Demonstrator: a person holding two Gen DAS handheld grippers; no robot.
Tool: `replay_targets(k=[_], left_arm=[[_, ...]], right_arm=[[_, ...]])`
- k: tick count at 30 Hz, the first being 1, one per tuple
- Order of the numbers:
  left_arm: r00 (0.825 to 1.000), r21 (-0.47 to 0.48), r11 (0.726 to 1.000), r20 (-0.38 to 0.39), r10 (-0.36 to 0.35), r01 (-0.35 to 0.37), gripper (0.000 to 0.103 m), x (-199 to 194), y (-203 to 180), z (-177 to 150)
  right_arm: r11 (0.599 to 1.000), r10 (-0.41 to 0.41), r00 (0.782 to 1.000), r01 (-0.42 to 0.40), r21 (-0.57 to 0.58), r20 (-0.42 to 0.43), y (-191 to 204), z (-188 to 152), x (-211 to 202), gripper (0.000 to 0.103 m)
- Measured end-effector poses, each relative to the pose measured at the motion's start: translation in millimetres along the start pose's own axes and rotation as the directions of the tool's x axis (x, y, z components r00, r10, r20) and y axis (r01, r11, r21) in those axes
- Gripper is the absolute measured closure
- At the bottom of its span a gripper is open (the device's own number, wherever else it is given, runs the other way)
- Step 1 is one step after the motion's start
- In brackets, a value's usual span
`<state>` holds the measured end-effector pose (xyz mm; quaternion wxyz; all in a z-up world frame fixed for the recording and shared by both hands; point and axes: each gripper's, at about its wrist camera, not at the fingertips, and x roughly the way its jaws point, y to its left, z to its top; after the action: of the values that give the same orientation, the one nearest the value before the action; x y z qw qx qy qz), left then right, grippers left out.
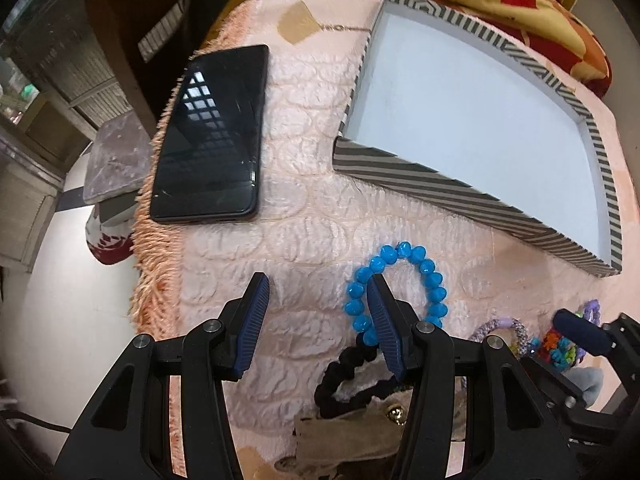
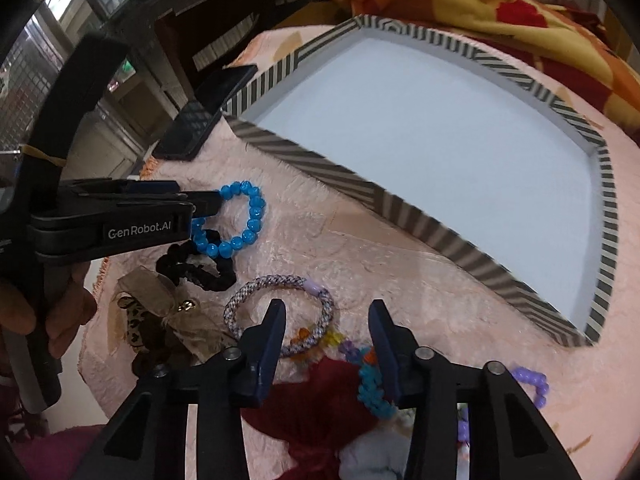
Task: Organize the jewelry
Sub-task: 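Grasp the blue bead bracelet with left tool while right tool grasps grey braided bracelet, then carry both bracelets into the striped tray and open both tools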
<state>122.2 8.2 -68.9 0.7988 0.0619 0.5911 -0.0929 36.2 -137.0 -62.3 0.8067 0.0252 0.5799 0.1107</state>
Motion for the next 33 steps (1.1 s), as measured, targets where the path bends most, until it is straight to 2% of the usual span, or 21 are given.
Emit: replay_targets(k=[5,8,9,11,13,14,19,23,30,33], left_arm=[[1.000,0.040,0.999,-0.002,-0.007,0.007,0.053,8.7,-5.9,4.0],[1.000,0.068,0.998,0.002,-0.012,0.012,0.055,9.7,-8.9,4.6],[1.000,0.078,0.997,0.006,-0.015,0.014,0.062,9.4,-9.7,4.1],[1.000,0.092,0.996,0.016,-0.014,0.013,0.075,8.8,-10.0,5.3],[1.000,0.097,0.995,0.015,-0.022,0.020,0.093,7.9,-10.6,6.4],[0.999,0.101,0.994,0.012,-0.032,0.030,0.095,7.2,-11.5,6.8],[0.997,0.092,0.993,0.023,-0.073,0.070,0.096,-6.9,-9.9,7.0],[0.994,0.095,0.992,0.064,-0.092,0.086,0.096,-32.3,-6.6,9.1],[0.982,0.094,0.988,0.131,-0.134,0.122,0.096,-76.9,-5.5,19.2],[0.978,0.107,0.986,0.153,-0.142,0.127,0.096,-89.5,-8.2,25.3]], right_arm=[[1.000,-0.013,0.999,0.012,-0.027,-0.039,2.8,1.9,13.1,0.077],[0.999,-0.026,0.999,0.026,-0.030,-0.023,0.7,3.5,14.1,0.090],[0.999,-0.022,1.000,0.021,-0.027,-0.019,-1.1,4.2,13.7,0.094],[1.000,-0.015,1.000,0.015,-0.020,-0.009,-4.8,5.3,13.0,0.095],[1.000,-0.009,1.000,0.009,-0.009,0.004,-8.0,8.5,12.3,0.095],[1.000,0.001,1.000,-0.001,0.000,0.010,-10.8,8.9,9.4,0.096],[0.997,0.067,0.995,-0.069,0.034,0.075,-18.6,11.9,-10.2,0.096],[0.992,0.103,0.986,-0.111,0.053,0.128,-28.1,15.8,-35.4,0.096],[0.987,0.124,0.971,-0.142,0.076,0.203,-32.2,22.8,-63.7,0.096],[0.989,0.099,0.968,-0.122,0.088,0.231,-32.8,31.5,-65.7,0.096]])
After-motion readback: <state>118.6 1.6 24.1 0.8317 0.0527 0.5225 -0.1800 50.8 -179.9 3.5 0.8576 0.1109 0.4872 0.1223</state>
